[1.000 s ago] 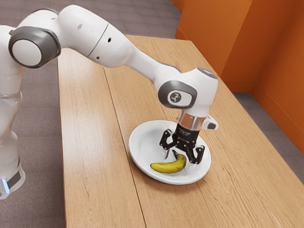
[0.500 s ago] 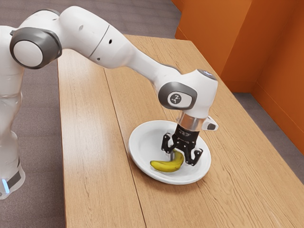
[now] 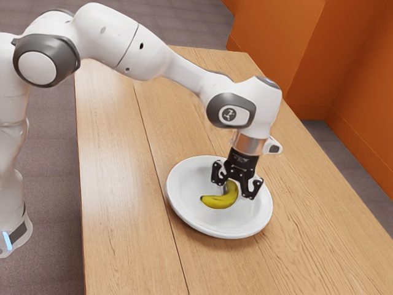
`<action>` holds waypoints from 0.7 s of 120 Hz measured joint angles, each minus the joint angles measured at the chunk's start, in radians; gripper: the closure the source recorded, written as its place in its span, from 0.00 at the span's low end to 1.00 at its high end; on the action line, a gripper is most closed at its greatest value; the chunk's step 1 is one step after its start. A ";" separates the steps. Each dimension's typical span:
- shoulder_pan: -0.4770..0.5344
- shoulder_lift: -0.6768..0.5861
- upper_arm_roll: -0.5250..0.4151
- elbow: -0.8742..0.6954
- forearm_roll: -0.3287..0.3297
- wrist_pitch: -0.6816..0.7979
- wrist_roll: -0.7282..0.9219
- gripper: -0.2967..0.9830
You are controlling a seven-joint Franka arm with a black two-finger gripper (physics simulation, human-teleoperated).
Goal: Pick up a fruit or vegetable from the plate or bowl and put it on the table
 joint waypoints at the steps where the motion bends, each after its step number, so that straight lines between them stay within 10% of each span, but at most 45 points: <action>1: 0.000 -0.001 0.002 0.001 0.000 -0.002 -0.001 0.63; 84: 0.005 -0.110 0.458 0.137 0.000 -0.266 -0.021 0.63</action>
